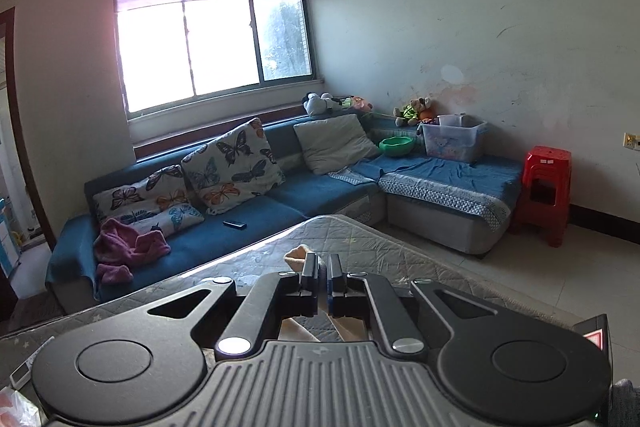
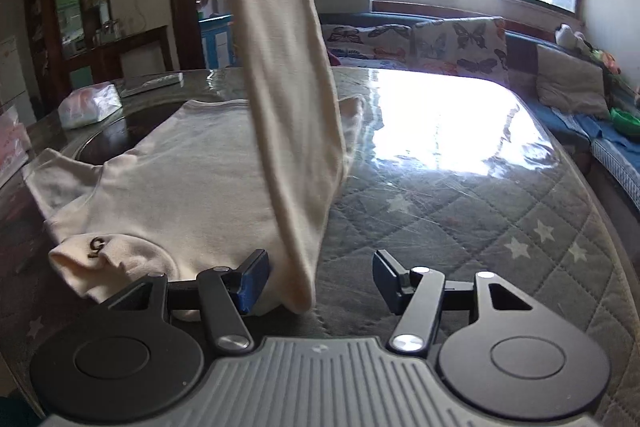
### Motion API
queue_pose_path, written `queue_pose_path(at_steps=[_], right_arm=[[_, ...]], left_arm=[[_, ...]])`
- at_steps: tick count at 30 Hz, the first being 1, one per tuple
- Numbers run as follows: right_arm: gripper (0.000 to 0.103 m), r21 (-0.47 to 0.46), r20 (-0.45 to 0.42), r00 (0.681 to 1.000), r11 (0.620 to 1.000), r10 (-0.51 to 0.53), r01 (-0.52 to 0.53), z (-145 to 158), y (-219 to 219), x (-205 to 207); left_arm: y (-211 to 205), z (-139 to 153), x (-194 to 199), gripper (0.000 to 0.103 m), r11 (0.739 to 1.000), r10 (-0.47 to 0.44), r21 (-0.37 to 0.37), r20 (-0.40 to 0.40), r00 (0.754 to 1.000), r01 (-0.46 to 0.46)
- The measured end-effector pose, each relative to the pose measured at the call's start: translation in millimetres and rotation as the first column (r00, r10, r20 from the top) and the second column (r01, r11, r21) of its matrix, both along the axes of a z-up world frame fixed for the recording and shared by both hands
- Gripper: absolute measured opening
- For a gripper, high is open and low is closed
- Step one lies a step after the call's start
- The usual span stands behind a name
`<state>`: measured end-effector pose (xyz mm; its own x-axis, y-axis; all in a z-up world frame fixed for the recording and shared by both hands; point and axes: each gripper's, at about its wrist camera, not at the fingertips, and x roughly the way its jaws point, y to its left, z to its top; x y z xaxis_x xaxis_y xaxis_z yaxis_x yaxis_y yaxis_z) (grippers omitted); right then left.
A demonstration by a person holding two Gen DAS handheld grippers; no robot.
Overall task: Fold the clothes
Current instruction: 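Grasp the sweatshirt hem with the left gripper and fold it over the body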
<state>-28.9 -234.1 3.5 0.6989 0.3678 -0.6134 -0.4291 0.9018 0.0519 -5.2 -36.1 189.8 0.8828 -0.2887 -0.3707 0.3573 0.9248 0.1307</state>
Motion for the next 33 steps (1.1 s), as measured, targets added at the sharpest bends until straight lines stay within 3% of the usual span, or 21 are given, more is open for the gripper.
queue_pose_path(at_steps=[4, 9, 14, 25, 30, 33], right_arm=[[0.059, 0.014, -0.012, 1.0, 1.0, -0.015, 0.015, -1, -6, 2], [0.059, -0.081, 0.024, 0.998, 0.995, -0.052, 0.054, -4, 0, 2], [0.064, -0.102, 0.027, 0.998, 0.993, -0.051, 0.054, -3, -5, -1], [0.068, -0.158, -0.019, 1.0, 0.987, 0.009, -0.012, 4, -14, -5], [0.067, -0.181, -0.049, 0.998, 0.983, 0.03, -0.038, 13, -23, -13], [0.057, -0.153, -0.041, 0.998, 0.987, 0.041, -0.047, 24, -26, -12]], left_arm=[[11, -5, 0, 0.004, 1.0, 0.025, -0.015, -0.017, 1.0, -0.025], [32, -15, -8, 0.004, 0.998, 0.055, -0.034, -0.035, 0.998, -0.057], [63, -39, -21, 0.004, 0.992, 0.104, -0.066, -0.088, 0.991, -0.11], [111, -138, -42, 0.004, 0.97, 0.217, -0.037, -0.309, 0.926, -0.24], [120, -154, -52, 0.006, 0.966, 0.222, -0.044, -0.356, 0.908, -0.254], [125, -156, -57, 0.008, 0.961, 0.24, -0.043, -0.366, 0.899, -0.274]])
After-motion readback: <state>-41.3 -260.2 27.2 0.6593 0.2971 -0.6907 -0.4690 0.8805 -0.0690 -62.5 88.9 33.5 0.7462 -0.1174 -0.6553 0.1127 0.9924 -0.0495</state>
